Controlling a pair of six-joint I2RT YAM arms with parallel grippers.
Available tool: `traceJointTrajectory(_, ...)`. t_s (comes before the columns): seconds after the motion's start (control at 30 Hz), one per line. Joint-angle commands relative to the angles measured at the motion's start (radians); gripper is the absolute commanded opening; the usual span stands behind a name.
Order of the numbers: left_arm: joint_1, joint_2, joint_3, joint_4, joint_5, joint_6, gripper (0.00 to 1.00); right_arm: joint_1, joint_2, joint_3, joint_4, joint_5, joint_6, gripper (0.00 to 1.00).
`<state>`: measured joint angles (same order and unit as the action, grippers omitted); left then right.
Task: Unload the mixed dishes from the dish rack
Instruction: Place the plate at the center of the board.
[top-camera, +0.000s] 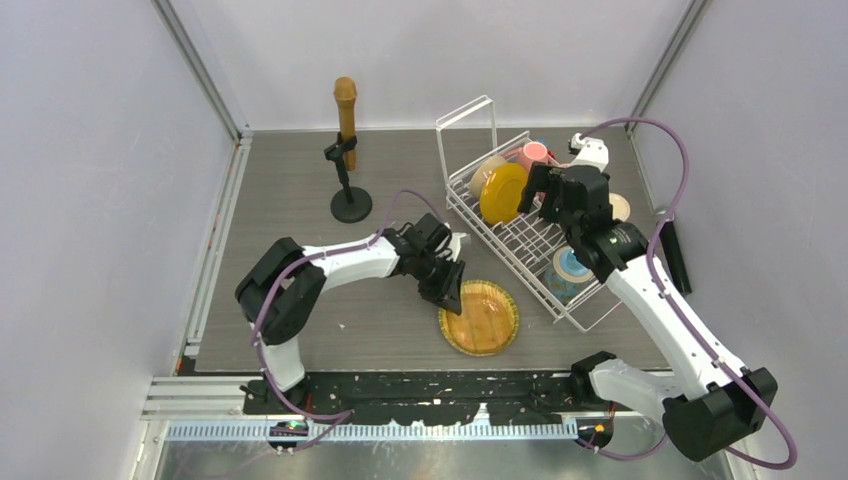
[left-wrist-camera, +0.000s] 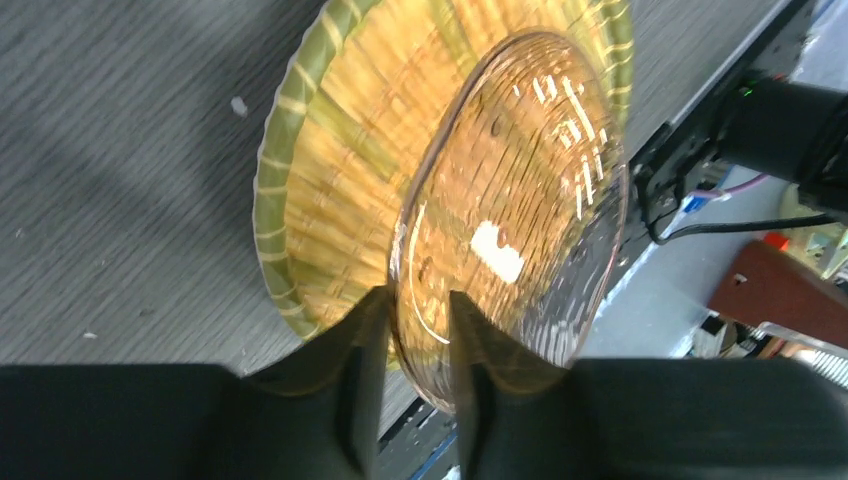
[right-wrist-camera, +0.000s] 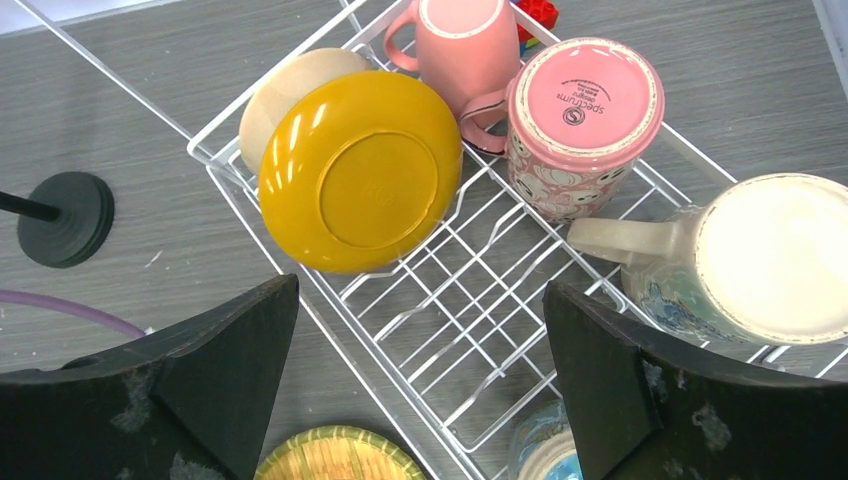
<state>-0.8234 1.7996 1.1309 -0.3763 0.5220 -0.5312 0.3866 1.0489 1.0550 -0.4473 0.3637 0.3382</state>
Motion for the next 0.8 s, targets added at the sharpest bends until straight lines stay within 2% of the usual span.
traceJointTrajectory(0.0, -0.012, -0.001, 0.047, -0.087, -0.063, 0.048, 0.36, 0.001, 0.040, 0.038, 0.023, 0.025, -0.008, 1.00)
traceJointTrajectory(0.1, -0.013, -0.012, 0.043, -0.090, -0.074, 0.054, 0.52, 0.001, 0.046, 0.041, 0.024, 0.025, -0.010, 1.00)
traceJointTrajectory(0.17, -0.014, -0.026, 0.037, -0.085, -0.082, 0.053, 0.69, 0.001, 0.044, 0.036, 0.027, 0.023, -0.010, 1.00)
traceJointTrajectory(0.33, -0.013, -0.107, 0.044, -0.068, -0.132, 0.058, 0.99, 0.001, 0.024, 0.021, 0.029, 0.024, -0.009, 1.00)
traceJointTrajectory(0.5, -0.013, -0.169, 0.081, -0.050, -0.158, 0.074, 1.00, 0.001, -0.019, -0.003, 0.030, 0.025, -0.011, 1.00)
traceJointTrajectory(0.63, -0.012, -0.178, 0.117, -0.041, -0.127, 0.077, 1.00, 0.001, -0.054, -0.020, 0.032, 0.036, -0.013, 1.00)
traceJointTrajectory(0.77, 0.013, -0.174, 0.179, -0.042, -0.163, 0.077, 1.00, 0.002, -0.089, -0.045, 0.047, 0.037, -0.011, 1.00)
